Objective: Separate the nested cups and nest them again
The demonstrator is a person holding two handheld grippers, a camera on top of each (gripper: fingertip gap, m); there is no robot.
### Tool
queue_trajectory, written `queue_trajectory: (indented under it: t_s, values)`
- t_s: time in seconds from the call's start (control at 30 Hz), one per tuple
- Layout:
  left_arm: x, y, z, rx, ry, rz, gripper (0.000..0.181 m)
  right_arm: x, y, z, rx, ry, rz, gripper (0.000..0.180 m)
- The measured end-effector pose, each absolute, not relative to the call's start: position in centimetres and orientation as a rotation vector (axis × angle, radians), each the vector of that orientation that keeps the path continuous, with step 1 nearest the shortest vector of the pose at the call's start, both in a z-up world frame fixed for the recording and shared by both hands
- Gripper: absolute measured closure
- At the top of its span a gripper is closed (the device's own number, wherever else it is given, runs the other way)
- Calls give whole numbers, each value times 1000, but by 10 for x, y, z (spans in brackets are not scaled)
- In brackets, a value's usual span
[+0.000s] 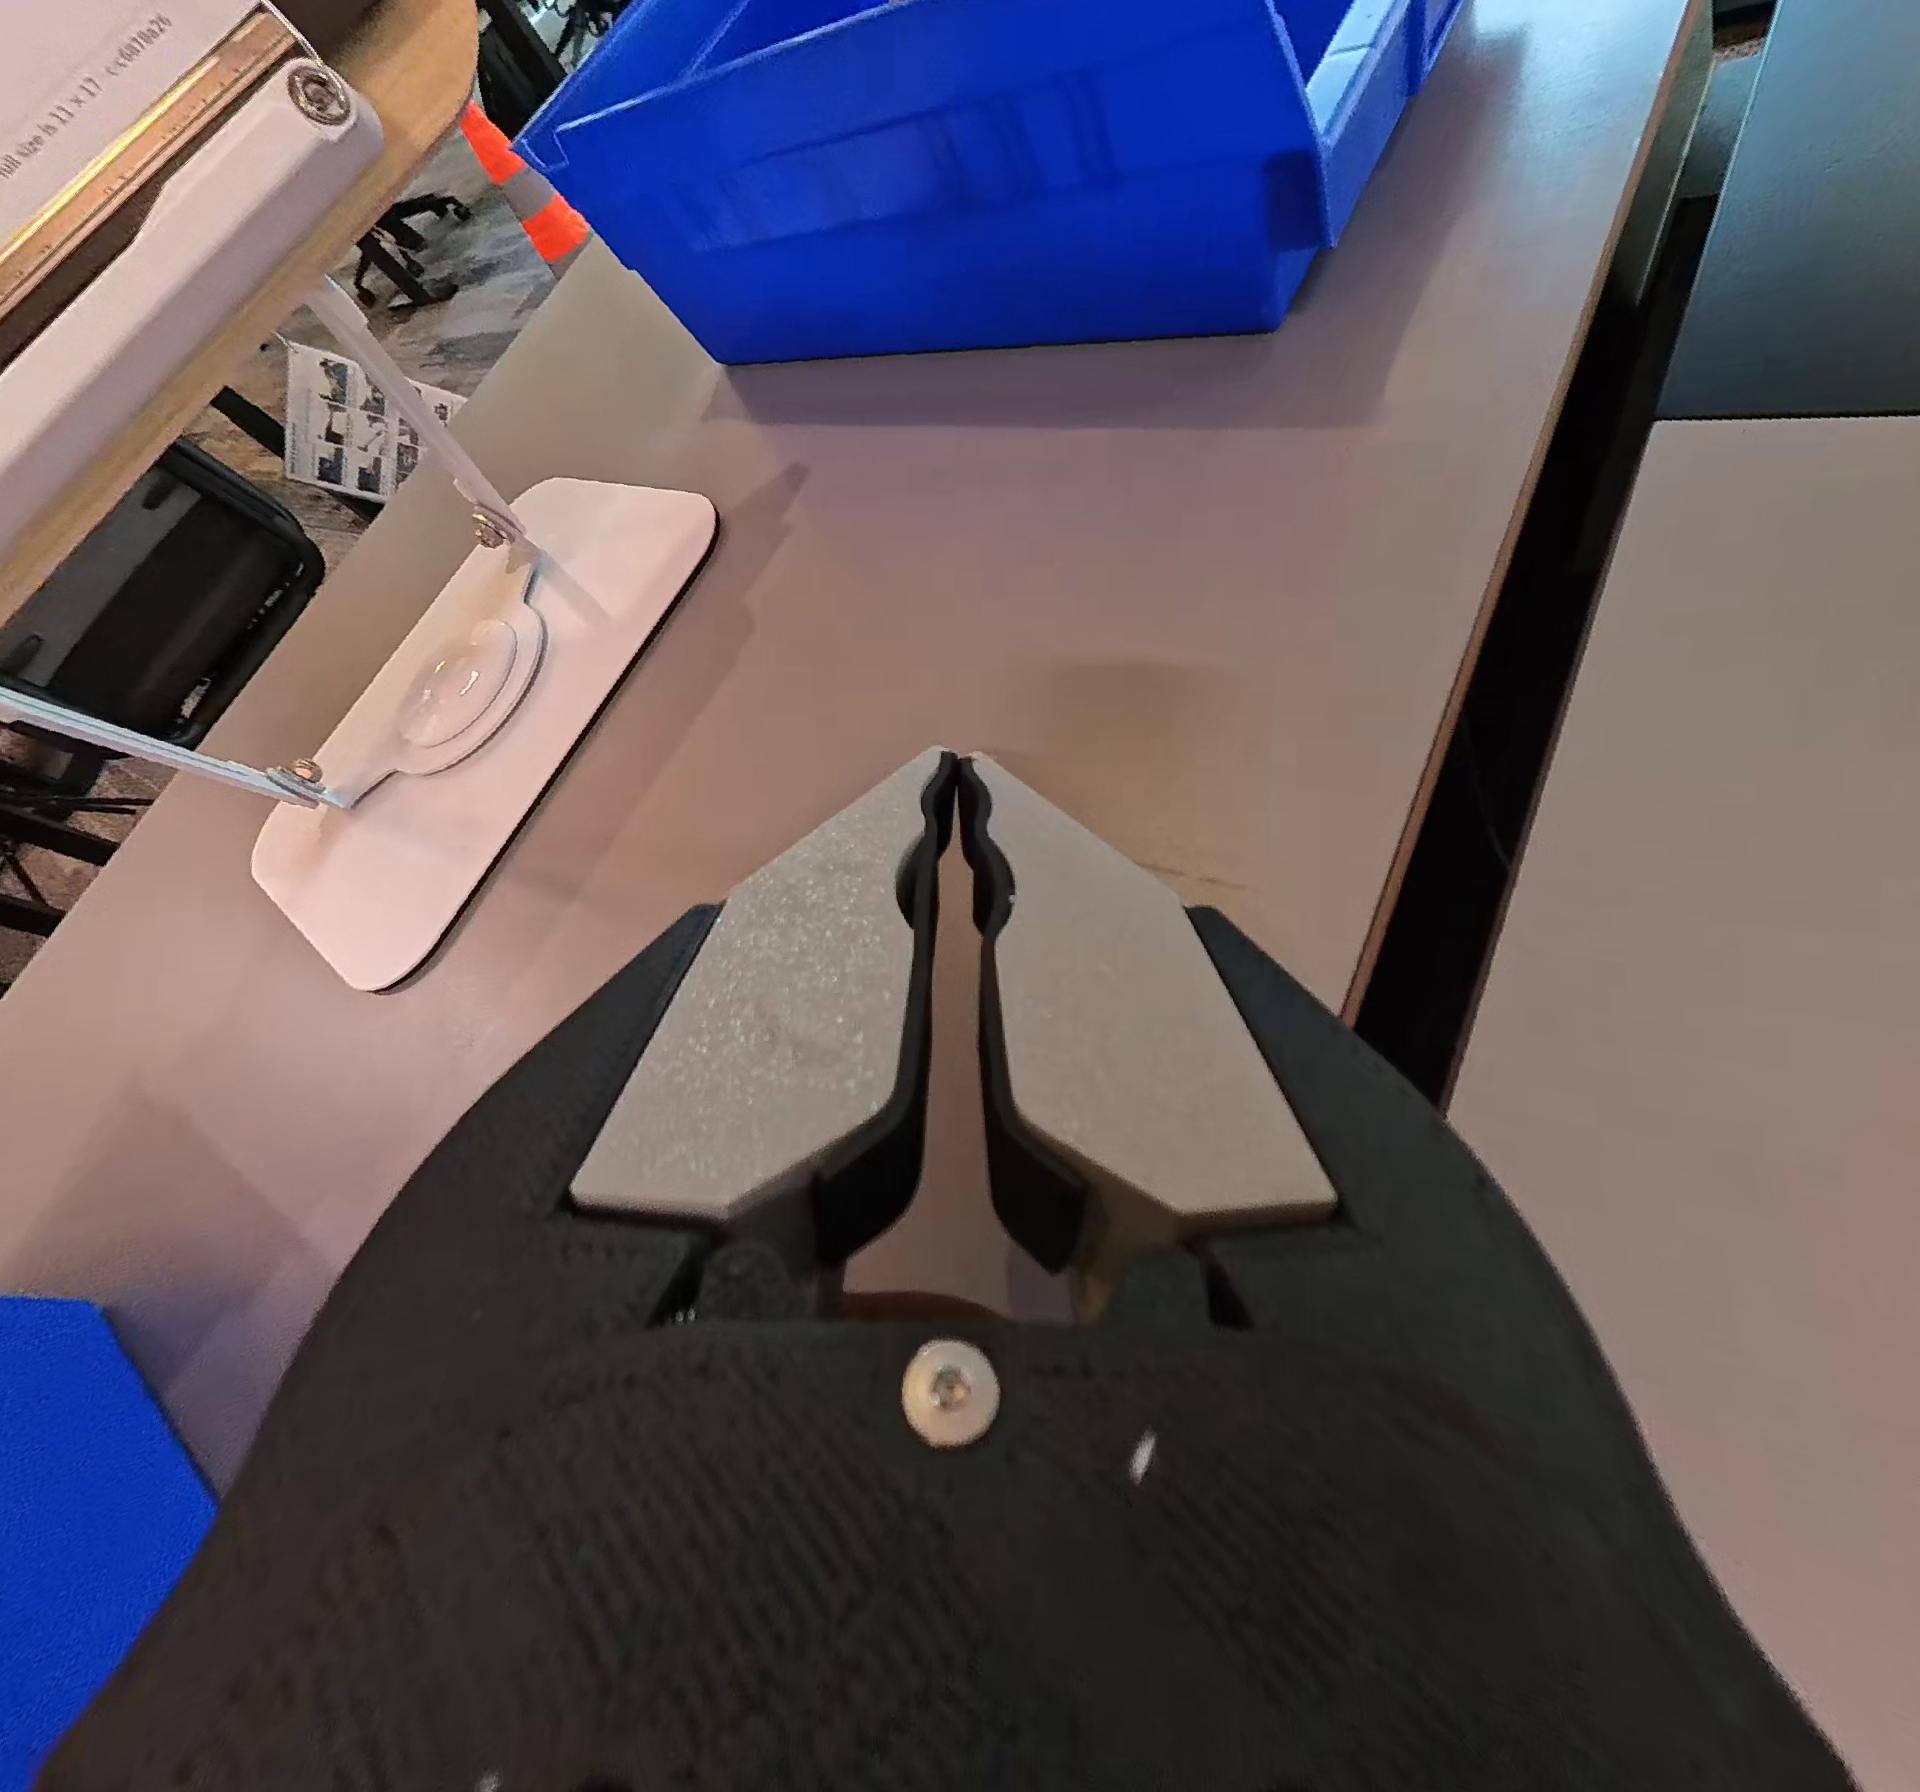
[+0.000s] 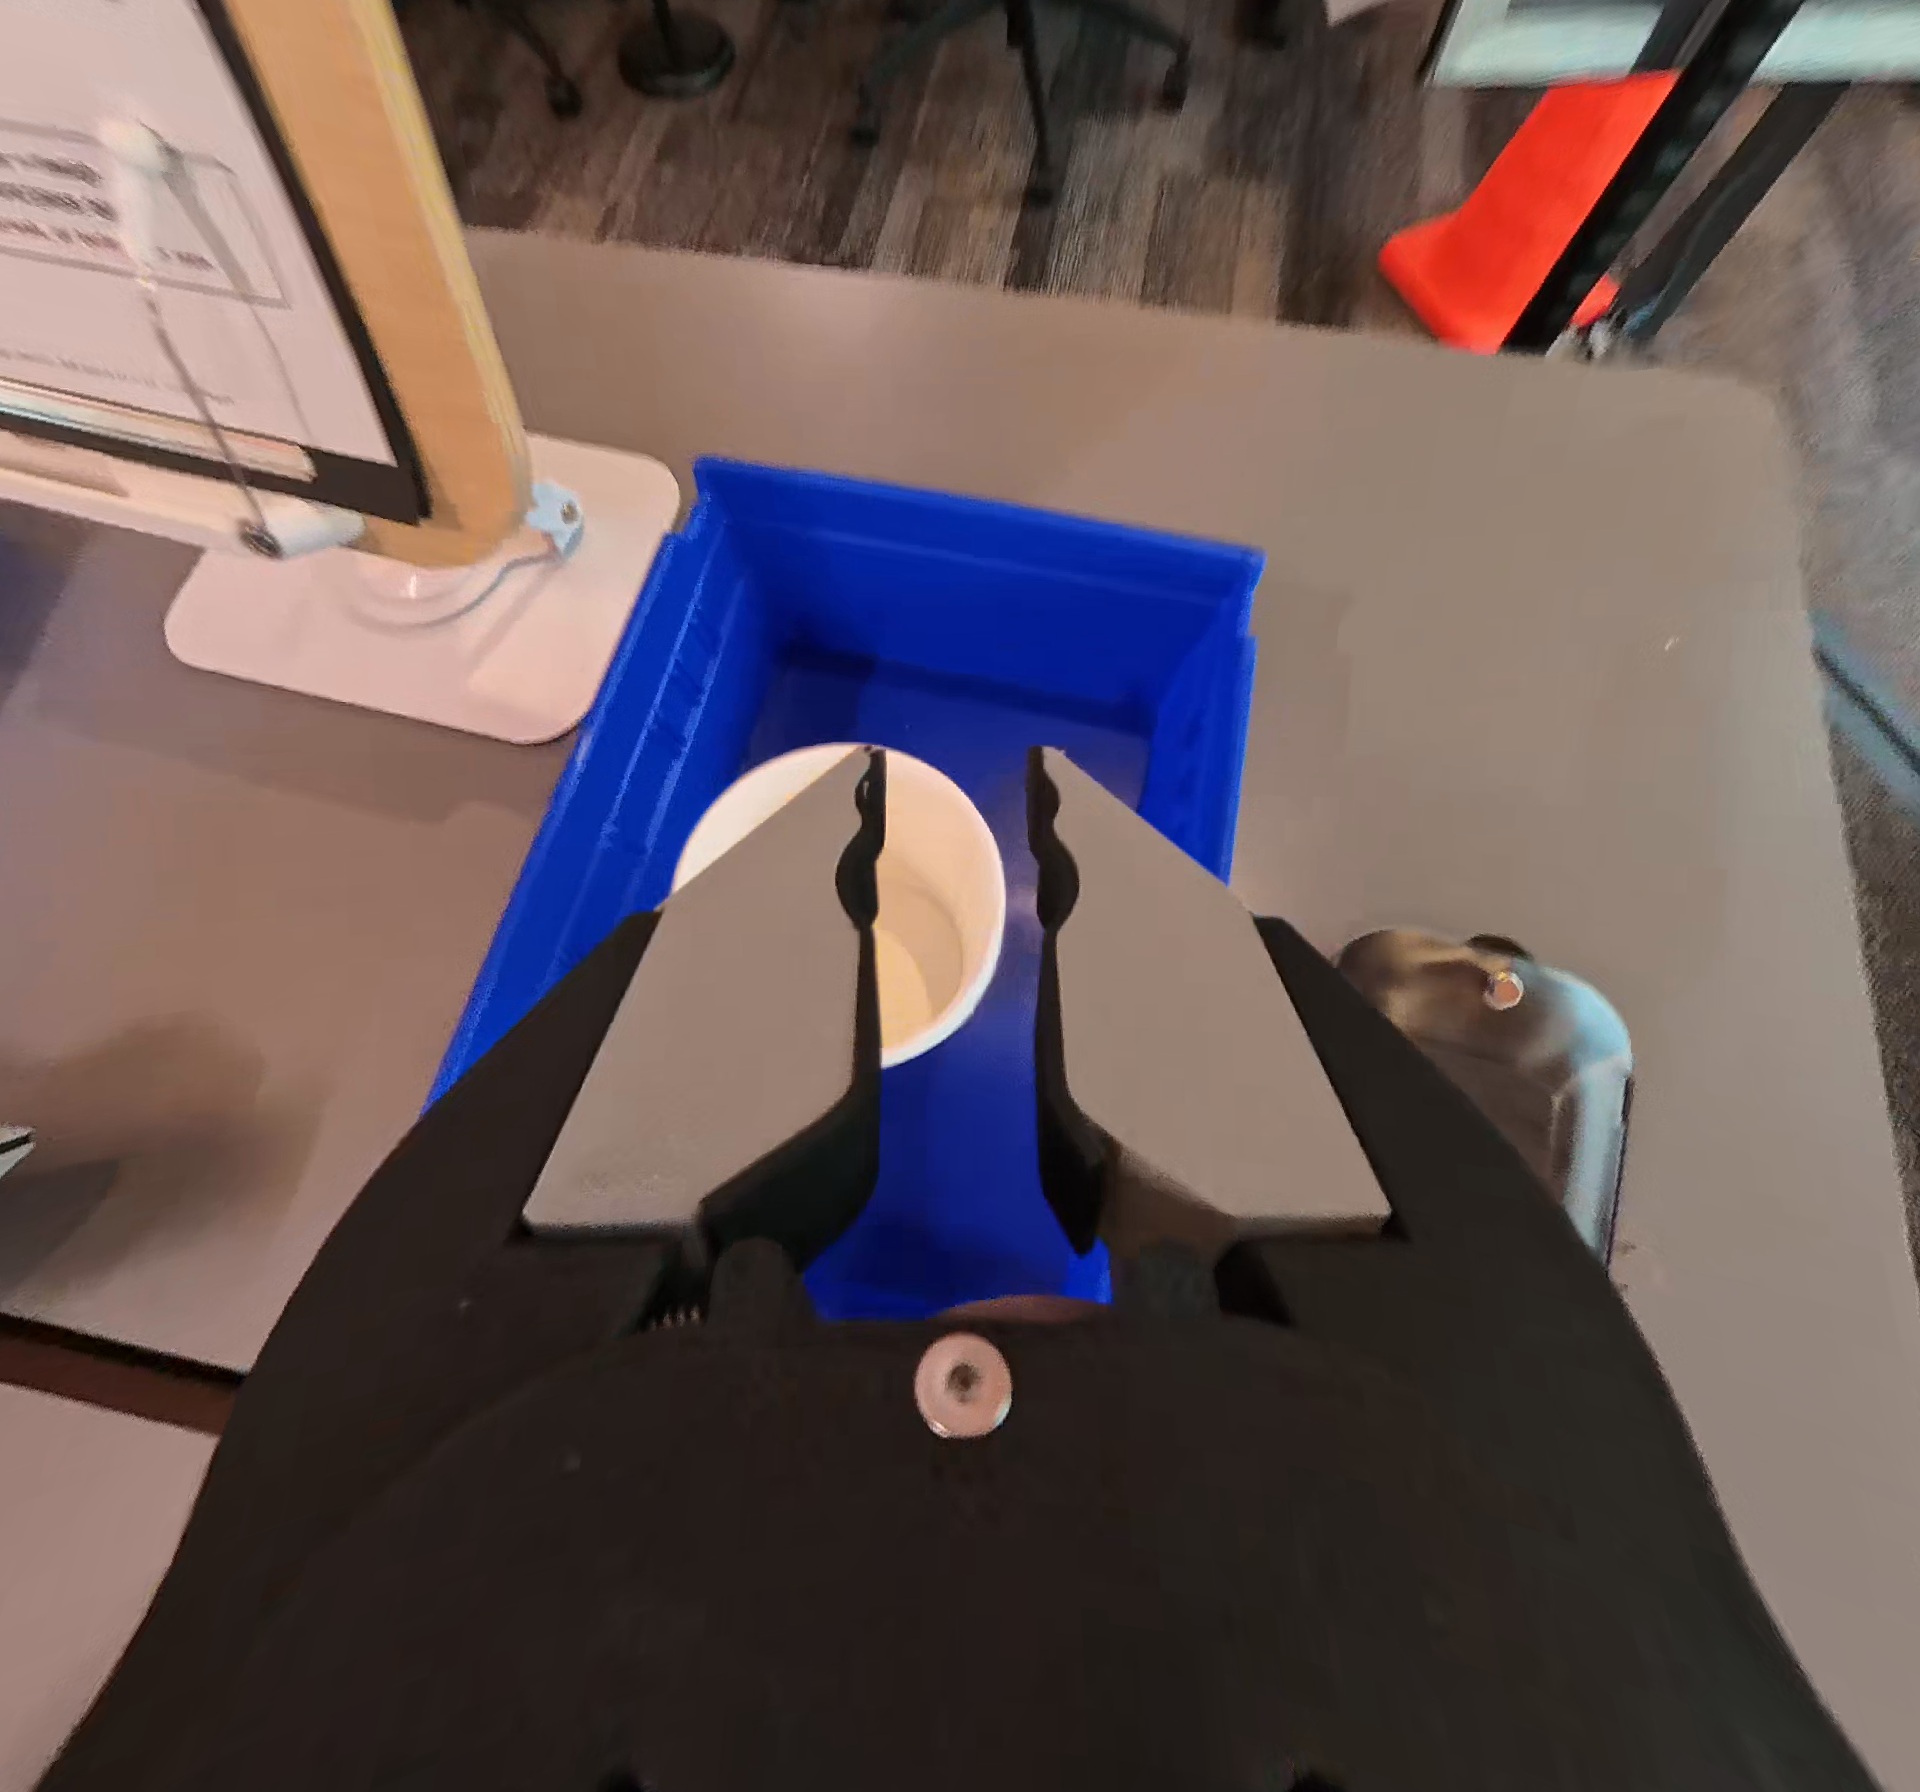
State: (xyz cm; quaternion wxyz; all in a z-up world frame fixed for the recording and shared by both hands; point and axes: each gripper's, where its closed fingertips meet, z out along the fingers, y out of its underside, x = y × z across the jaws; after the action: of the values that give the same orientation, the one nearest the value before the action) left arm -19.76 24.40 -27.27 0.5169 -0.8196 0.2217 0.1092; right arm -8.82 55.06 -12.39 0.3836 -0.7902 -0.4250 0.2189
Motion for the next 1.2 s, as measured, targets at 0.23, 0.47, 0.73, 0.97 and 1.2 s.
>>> queue_trajectory:
  t_s: [0.23,0.47,0.73,0.97,1.2]
  values:
    - [-196,244,-274,-1973,540,266,181,-141,430,-107,-1746,-1319,853,156]
    - [-198,243,-275,-1977,530,266,181,-205,299,-178,-1580,-1487,1118,159]
    - [-201,242,-278,-1989,525,272,181,-255,296,-254,-1559,-1421,1150,156]
    - [-202,239,-278,-1986,503,287,181,-241,323,-243,-1518,-1267,1162,153]
    - [-195,233,-265,-1938,491,262,181,-233,308,-237,-1441,-1304,1094,150]
